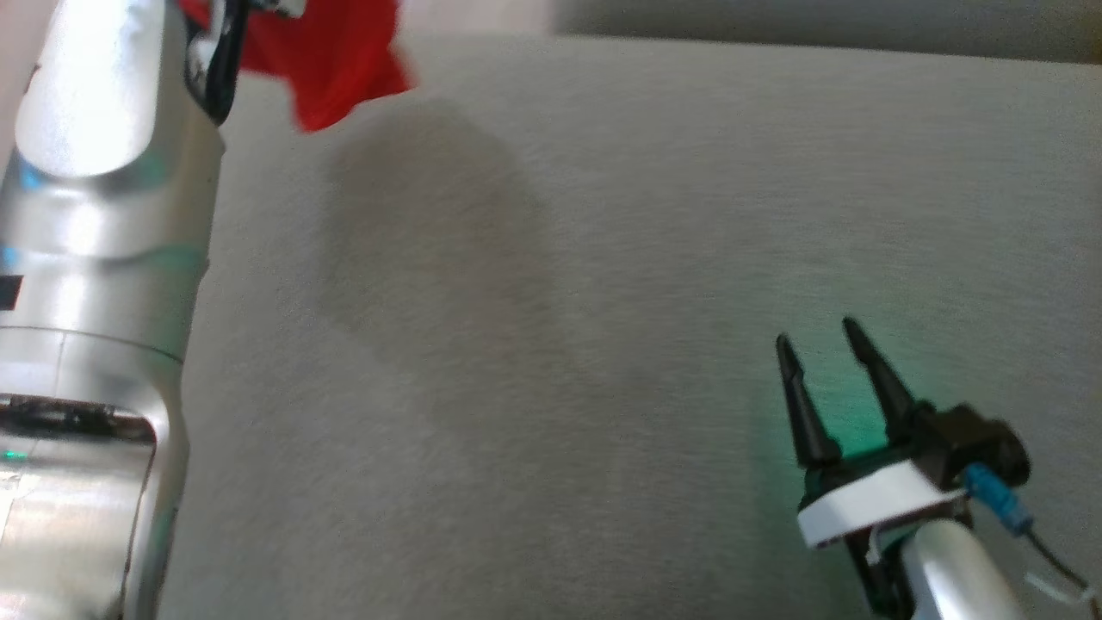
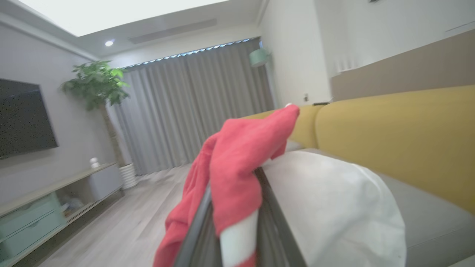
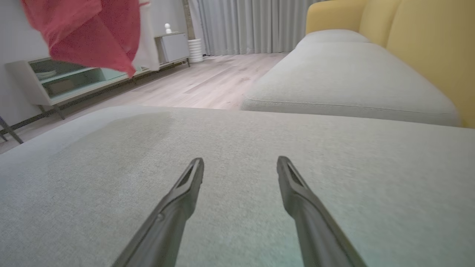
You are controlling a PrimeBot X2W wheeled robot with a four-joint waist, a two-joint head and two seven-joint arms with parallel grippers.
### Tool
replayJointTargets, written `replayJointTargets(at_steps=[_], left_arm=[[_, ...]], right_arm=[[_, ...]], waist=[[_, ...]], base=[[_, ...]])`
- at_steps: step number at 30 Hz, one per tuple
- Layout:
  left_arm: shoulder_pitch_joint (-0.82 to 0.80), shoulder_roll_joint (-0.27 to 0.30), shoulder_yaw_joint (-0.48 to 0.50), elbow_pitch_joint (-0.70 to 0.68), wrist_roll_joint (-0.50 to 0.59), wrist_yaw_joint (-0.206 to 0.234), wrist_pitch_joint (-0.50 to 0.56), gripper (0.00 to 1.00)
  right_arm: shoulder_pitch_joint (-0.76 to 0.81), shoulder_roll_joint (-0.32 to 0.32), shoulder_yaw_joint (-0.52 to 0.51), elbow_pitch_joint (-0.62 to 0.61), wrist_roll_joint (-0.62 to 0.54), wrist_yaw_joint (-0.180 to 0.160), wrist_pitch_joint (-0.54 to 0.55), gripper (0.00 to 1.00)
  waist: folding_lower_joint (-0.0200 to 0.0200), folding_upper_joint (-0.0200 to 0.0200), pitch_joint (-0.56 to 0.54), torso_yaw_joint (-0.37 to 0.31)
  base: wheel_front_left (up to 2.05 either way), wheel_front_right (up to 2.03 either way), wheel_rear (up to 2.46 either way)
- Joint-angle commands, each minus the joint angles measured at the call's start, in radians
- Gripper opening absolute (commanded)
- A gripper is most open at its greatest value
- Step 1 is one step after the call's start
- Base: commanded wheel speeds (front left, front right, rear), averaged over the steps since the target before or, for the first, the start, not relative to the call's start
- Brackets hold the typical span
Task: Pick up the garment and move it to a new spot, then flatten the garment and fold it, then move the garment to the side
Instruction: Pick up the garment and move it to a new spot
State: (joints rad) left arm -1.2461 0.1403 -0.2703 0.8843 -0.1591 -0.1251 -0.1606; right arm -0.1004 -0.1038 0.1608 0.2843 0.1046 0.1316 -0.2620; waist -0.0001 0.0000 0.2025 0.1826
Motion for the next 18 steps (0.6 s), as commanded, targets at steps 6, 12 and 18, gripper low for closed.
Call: replayJointTargets(at_steps=[6,12,18], left_arm=[[-0.017,0.085,-0.089,-0.224,-0.125,-0.005,0.105,0.0],[0.121,0.101,-0.123,-0.398,-0.231,-0.005,0.186,0.0],[0.406,0.092,-0.195,-0.519,-0.241,0.016,0.205,0.0]], right_arm=[[0.027,0.038,0.044,-0.039,0.013,-0.001,0.0,1.0],[0.044,0.05,0.065,-0.052,0.022,-0.001,0.0,1.0],[0.047,0.053,0.067,-0.061,0.026,-0.001,0.0,1.0]], waist=[[0.0001,0.0,-0.144,-0.294],[0.0001,0.0,-0.144,-0.419],[0.0001,0.0,-0.102,-0.476]], base=[[0.0,0.0,0.0],[0.0,0.0,0.0],[0.0,0.0,0.0]])
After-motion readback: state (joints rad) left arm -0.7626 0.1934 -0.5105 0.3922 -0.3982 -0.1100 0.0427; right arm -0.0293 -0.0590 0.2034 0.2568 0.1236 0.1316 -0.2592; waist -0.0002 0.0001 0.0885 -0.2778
